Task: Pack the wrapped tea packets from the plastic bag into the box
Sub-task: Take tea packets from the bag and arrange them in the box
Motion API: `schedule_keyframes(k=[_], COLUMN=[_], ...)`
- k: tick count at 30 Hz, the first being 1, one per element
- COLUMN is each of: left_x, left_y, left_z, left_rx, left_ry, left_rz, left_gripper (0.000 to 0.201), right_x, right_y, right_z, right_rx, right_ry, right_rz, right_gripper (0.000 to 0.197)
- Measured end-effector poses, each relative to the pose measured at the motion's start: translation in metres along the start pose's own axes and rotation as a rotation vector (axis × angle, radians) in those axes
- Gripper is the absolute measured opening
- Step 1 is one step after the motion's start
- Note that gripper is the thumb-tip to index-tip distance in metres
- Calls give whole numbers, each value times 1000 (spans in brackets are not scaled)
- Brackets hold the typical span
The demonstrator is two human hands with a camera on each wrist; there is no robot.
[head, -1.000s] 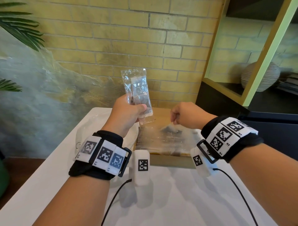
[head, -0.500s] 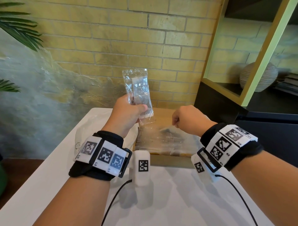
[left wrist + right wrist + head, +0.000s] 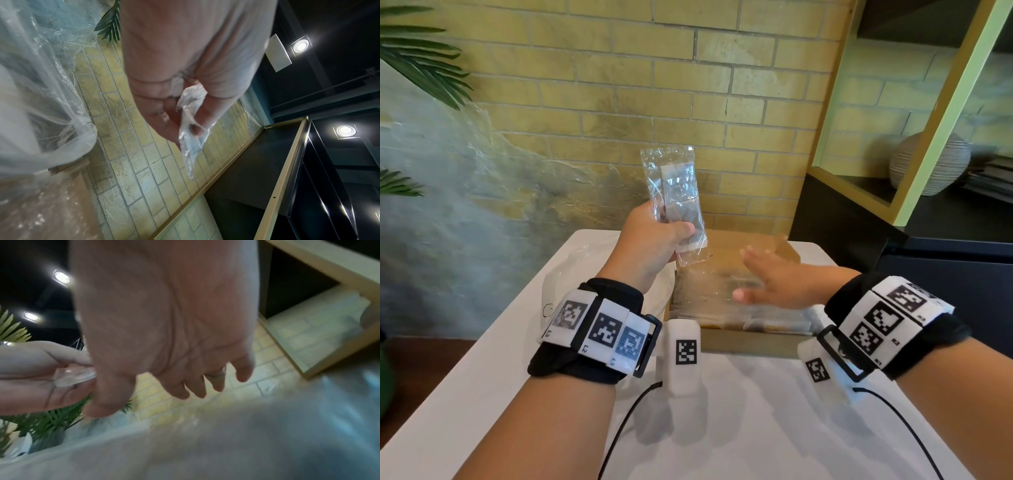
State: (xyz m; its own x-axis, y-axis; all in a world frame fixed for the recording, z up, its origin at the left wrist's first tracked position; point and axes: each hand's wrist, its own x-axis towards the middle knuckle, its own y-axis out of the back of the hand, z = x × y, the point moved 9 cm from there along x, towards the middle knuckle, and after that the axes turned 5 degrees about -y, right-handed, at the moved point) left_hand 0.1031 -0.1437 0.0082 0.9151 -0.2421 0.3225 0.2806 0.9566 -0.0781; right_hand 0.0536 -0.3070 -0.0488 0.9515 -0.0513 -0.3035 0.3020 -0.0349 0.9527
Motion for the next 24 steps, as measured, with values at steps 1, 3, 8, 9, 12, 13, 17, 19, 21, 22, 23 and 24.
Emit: schedule_keyframes(k=[1,3,8,9,12,13,17,19,21,22,23,24], left_x=[0,1,-2,-3,-4,-6,-9,-9,-6,-5,-5,-5], left_y=[1,2,-5,-7,-18,-22,-28,-23,-17,-14,-12,-10], left_z=[0,0,1,1,-5,-6,-4,-3,-5,-6,-6,-6], left_rx=[3,2,-28,-28,15,33,37,9,19,42,63,75], left_ry=[4,14,33,40,66,68,75,106,121,120,116,111], left_rz=[3,4,-19,-29,-89,-111,-117,-84,-72,-65,-59,-53], left_gripper=[25,25,30,30,31,32,13,11,13,12,10,8], right_x=[-2,0,-6,-10,-15,-14,-9,-8,-8,-8,-8,-8], right_y=[-15,-30,11,29,60,61,64,68,72,72,72,73], right_z=[-3,-3,-13,-15,-27,-35,-44,-36,-28,-26,-27,-29], right_rx=[-25,-41,301,465,847,912,920,914,954,978,984,968], right_ry=[9,-16,33,62,155,193,232,192,167,175,194,215], right_rz=[-95,-178,13,115,248,212,281,343,377,367,347,339], right_gripper=[86,86,83,82,69,61,27,16,8,5,3,5])
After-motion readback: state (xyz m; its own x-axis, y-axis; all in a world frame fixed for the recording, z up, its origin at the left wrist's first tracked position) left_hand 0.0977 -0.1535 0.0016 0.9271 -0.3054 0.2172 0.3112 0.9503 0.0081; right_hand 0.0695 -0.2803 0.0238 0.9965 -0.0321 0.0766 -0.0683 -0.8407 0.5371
